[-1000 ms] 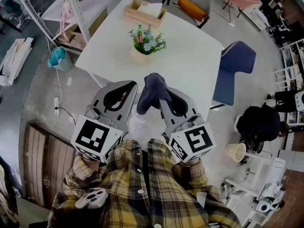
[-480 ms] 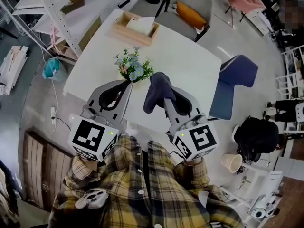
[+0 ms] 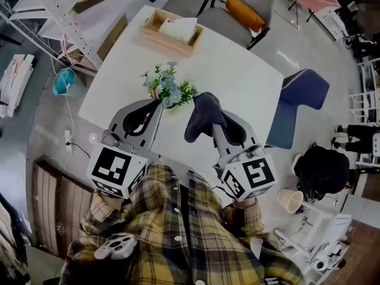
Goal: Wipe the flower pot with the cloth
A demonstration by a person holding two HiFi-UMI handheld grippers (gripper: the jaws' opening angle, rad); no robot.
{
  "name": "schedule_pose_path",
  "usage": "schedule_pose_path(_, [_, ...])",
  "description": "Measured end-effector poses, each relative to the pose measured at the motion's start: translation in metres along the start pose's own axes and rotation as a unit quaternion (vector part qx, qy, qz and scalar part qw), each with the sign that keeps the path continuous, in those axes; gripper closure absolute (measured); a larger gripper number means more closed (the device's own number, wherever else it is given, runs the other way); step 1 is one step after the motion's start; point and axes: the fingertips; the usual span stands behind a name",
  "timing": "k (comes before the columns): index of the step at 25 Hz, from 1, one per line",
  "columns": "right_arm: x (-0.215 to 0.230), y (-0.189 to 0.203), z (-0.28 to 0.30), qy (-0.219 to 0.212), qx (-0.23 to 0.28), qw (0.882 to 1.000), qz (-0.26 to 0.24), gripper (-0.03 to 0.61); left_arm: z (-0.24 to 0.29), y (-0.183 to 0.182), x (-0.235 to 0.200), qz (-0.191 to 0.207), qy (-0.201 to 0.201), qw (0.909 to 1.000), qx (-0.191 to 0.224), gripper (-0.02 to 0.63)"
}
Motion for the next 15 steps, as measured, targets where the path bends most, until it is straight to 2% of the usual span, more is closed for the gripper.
schedule_pose_path(6, [0.005,0.022,-0.002,0.018,-0.023,0.999,0.016,0.563,0.0,0.026,-0.01,-0.005,-0.001,0.9997,-0.026,0.604])
schedule_pose_path(15, [0.012,0.088,-0.001,0.047,-0.089,0.994,0.047,0.563,-0.003,0.087,-0.035,-0.04,-0.001,0.9969,-0.068,0.601])
Point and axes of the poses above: the fingertips, and each gripper's own axes: z forward along the fingers, x to its right, y out of its underside, and after that the axes turned 12 degrees about x, right-handed
